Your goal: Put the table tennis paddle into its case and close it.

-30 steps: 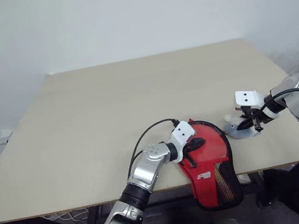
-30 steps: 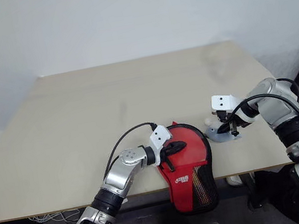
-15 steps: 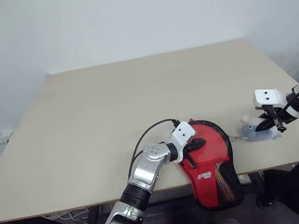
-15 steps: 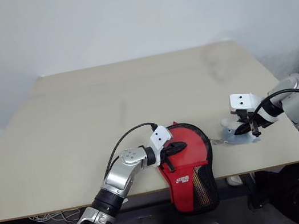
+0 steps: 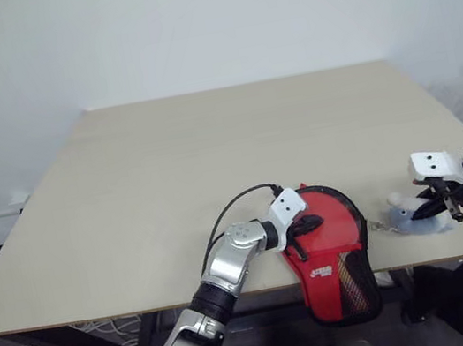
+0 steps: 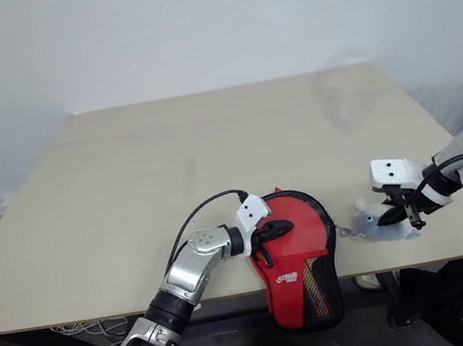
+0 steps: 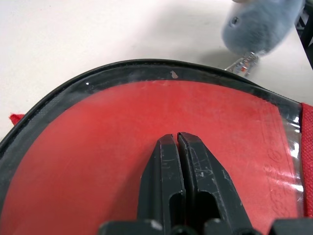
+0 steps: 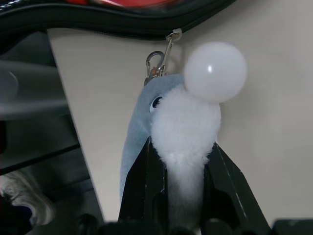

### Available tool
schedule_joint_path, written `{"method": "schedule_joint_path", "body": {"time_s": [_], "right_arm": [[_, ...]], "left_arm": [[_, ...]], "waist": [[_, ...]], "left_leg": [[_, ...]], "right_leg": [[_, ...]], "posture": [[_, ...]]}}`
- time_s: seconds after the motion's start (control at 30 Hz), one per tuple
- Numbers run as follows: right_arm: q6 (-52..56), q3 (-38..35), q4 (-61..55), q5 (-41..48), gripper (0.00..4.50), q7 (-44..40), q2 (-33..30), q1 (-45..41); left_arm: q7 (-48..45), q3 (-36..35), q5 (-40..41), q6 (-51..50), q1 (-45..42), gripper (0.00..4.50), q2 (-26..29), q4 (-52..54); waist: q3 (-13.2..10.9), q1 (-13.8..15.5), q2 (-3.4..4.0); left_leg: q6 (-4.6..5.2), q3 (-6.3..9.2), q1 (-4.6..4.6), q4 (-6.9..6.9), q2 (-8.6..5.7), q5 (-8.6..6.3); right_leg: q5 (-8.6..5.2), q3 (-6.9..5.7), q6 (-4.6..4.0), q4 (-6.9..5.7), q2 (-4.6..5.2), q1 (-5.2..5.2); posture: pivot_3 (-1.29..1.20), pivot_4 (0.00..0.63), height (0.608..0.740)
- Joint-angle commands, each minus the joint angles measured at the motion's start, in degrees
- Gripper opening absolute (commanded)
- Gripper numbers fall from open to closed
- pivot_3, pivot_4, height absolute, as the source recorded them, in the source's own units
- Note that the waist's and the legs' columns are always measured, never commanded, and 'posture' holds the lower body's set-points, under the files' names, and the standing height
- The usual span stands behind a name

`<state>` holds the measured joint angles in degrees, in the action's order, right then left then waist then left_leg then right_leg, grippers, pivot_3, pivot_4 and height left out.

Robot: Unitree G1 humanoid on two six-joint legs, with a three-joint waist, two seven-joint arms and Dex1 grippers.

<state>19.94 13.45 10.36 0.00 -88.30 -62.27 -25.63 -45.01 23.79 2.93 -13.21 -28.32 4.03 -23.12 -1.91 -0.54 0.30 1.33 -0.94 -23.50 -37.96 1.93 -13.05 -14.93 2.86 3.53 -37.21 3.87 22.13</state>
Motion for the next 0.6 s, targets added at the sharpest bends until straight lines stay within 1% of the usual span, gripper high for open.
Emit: {"method": "schedule_joint_path", "body": {"time_s": [0.03,0.23,0.37,0.6], "right_arm": [[3.48,-3.27,-5.19,2.14,0.35,-0.12,-3.11,2.56],[8.91,-6.38,-12.87,6.12,0.35,0.68,-5.33,9.43],[14.44,-9.07,-20.78,10.50,0.35,1.94,-6.18,15.12],[17.73,-12.29,-27.33,14.26,0.35,4.52,-7.33,22.25]], "left_arm": [[-0.29,1.09,-1.86,-1.29,1.32,0.00,0.71,-3.21],[-0.77,1.25,-2.05,-0.93,1.12,0.00,0.96,-3.42],[-0.69,0.60,-1.93,-0.64,0.51,0.00,1.01,-4.26],[-1.32,0.98,-2.09,-0.60,0.84,0.00,1.19,-4.01]], "waist": [[0.00,0.09,0.00],[-0.01,0.54,-0.03],[-0.06,0.58,-0.12],[-0.05,0.56,-0.20]], "left_leg": [[0.01,0.00,0.00,0.00,0.00,-0.01],[0.06,0.01,0.00,0.02,0.00,-0.05],[0.07,0.03,0.00,0.01,0.00,-0.05],[0.07,0.04,0.02,-0.01,0.01,-0.06]], "right_leg": [[0.00,0.00,0.00,0.06,0.00,-0.02],[0.00,-0.02,0.00,0.22,0.00,-0.05],[0.00,-0.03,0.00,0.25,0.00,-0.10],[-0.17,-0.04,0.23,0.26,0.01,-0.13]], "posture": [[0.00,0.000,0.740],[0.00,0.000,0.740],[0.00,0.000,0.740],[0.00,0.000,0.740]]}}
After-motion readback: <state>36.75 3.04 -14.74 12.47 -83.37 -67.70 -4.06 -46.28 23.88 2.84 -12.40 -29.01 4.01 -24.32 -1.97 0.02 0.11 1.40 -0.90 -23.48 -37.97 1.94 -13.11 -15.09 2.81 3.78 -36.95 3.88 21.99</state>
